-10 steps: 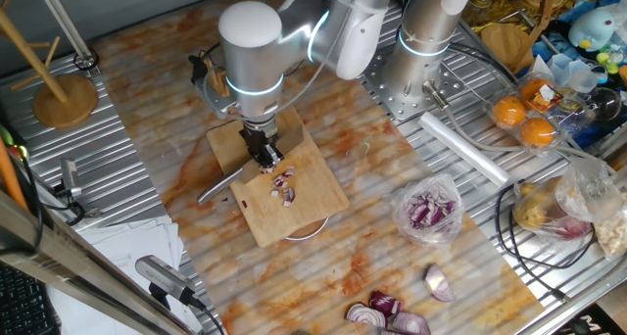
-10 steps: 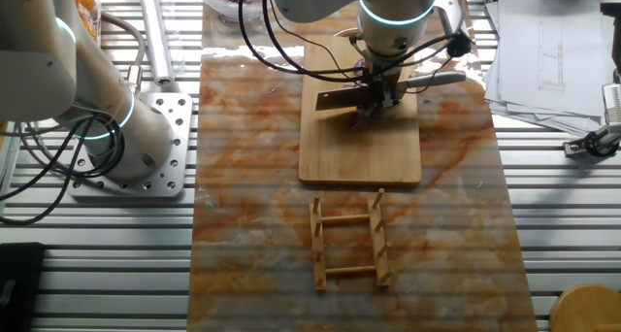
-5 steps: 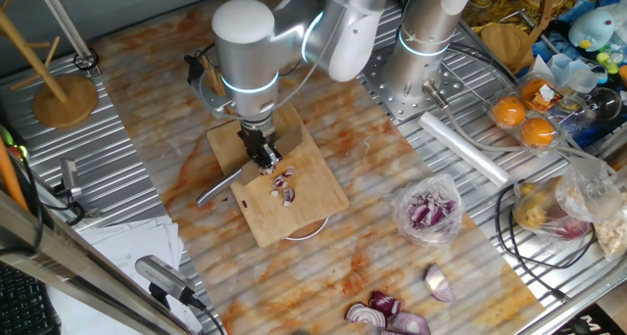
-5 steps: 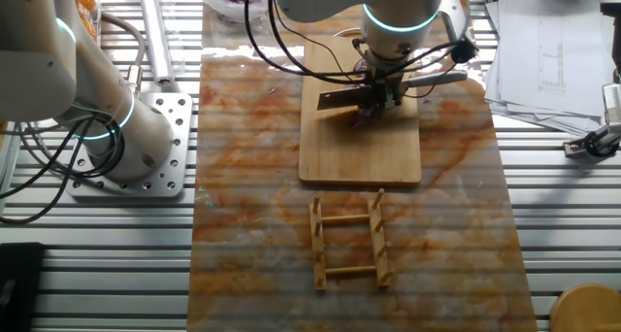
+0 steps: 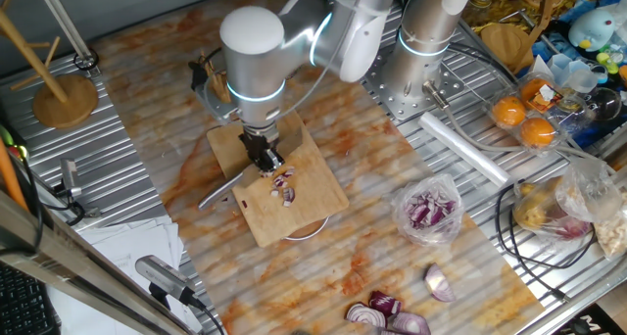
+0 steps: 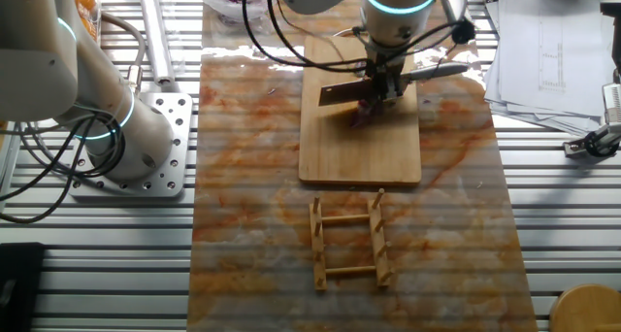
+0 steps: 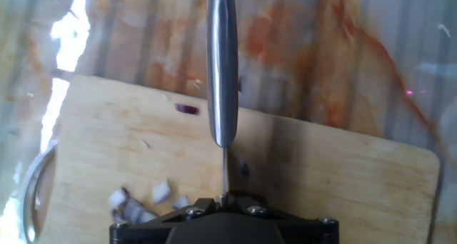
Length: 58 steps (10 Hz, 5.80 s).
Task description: Chop the onions
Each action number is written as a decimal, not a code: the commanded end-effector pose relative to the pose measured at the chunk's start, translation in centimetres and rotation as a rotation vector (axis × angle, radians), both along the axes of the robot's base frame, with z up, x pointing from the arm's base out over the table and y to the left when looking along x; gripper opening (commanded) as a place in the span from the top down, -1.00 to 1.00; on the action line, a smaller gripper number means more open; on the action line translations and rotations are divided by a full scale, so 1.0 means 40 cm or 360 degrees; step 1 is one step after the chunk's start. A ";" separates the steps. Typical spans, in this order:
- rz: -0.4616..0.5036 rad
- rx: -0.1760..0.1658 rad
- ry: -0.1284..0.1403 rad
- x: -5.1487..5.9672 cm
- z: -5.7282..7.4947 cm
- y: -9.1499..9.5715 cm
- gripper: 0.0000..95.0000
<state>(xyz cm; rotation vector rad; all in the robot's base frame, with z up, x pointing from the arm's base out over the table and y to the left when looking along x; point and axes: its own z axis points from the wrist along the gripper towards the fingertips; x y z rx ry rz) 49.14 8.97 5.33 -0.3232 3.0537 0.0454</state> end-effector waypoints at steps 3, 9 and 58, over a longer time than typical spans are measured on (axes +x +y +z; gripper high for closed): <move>0.0020 0.0000 -0.0038 0.001 -0.045 -0.005 1.00; -0.0002 0.0043 -0.0003 -0.007 0.016 0.006 1.00; 0.0178 0.0015 -0.0028 -0.016 0.026 -0.093 1.00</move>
